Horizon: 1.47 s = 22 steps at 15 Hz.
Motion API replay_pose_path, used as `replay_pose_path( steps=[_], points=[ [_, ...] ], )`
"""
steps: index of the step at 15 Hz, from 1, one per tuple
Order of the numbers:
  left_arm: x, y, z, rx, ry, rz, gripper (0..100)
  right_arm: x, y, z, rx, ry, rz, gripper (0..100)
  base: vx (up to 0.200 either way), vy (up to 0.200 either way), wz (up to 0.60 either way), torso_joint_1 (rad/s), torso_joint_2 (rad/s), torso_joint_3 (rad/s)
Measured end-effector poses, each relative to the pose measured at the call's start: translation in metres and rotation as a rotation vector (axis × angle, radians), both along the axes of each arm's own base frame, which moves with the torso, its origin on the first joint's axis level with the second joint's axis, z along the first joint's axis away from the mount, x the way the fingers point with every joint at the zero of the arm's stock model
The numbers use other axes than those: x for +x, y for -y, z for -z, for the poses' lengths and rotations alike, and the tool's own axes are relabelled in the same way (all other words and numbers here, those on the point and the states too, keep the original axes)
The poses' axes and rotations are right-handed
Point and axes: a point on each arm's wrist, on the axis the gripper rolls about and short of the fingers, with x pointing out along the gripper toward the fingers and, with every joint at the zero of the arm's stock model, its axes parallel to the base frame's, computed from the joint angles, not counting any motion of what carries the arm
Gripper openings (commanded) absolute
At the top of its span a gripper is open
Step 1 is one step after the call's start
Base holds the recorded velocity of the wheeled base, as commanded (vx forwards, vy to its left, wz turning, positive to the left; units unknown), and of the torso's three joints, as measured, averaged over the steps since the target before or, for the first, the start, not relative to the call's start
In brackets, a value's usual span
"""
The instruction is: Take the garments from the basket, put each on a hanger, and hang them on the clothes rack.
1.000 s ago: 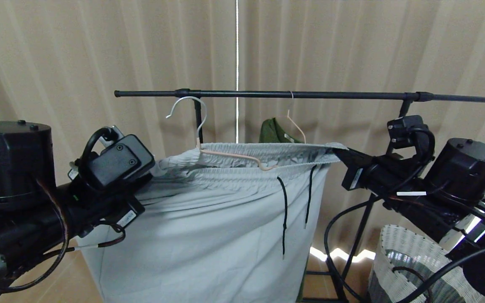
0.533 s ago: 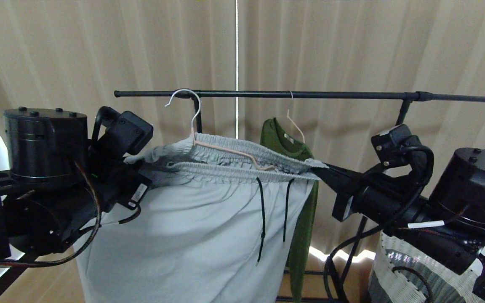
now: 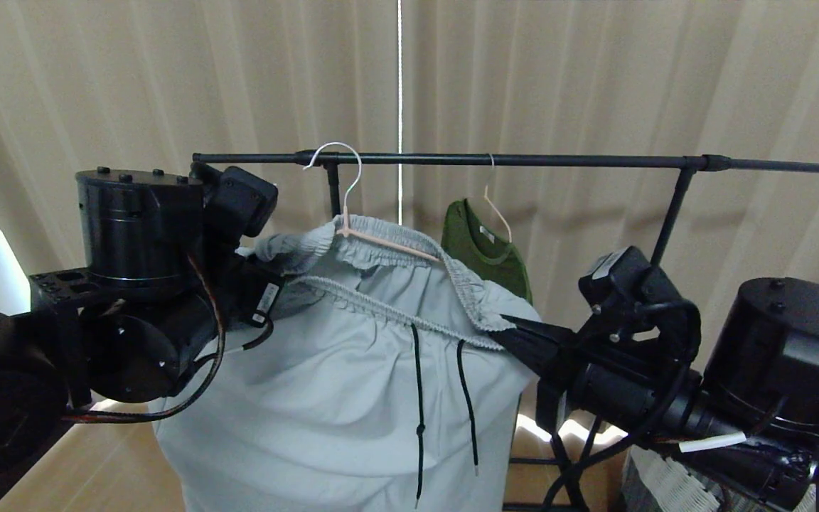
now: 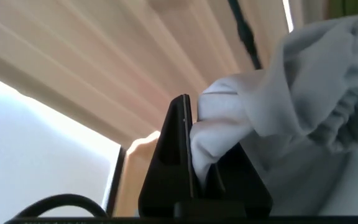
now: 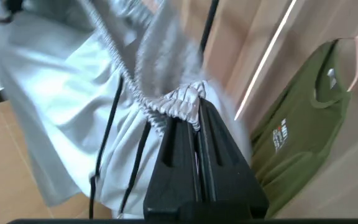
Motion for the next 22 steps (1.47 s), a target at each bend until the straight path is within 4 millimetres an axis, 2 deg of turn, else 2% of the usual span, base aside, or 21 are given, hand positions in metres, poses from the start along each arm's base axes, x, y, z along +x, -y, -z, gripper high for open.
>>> replay_pose_path(
  steps=[2,3,5,7,13,18,22],
  points=[
    [0.000,0.006,0.000,-0.026,0.006,0.013,0,-0.004,-0.010,0.003,-0.019,-0.015,-0.036,0,0.000,0.000,0.00,0.000,0.00,0.000],
    [0.000,0.008,-0.001,-0.040,0.018,0.016,0,-0.004,-0.012,0.005,-0.034,-0.018,-0.043,100,0.000,0.000,0.00,0.000,0.00,0.000],
    [0.001,0.009,-0.004,-0.063,0.046,0.020,0,-0.004,-0.014,0.007,-0.077,-0.019,-0.051,100,0.000,0.000,0.00,0.000,0.00,0.000],
    [0.001,0.009,-0.004,-0.066,0.059,0.026,0,-0.001,-0.013,0.000,-0.081,0.022,-0.041,100,0.000,0.000,0.00,0.000,0.00,0.000],
    [0.000,0.011,-0.008,-0.040,0.102,0.067,0,0.036,0.003,-0.033,-0.144,0.216,0.074,100,0.000,0.000,0.00,0.000,0.00,0.000],
    [-0.002,0.012,-0.008,0.010,0.184,0.136,0,0.054,-0.001,-0.052,-0.186,0.228,0.097,100,0.000,0.000,0.00,0.000,0.00,0.000],
    [-0.005,0.013,-0.001,0.040,0.176,0.220,0,0.073,-0.007,-0.060,-0.226,0.275,0.116,100,0.000,0.000,0.00,0.000,0.00,0.000]
  ],
)
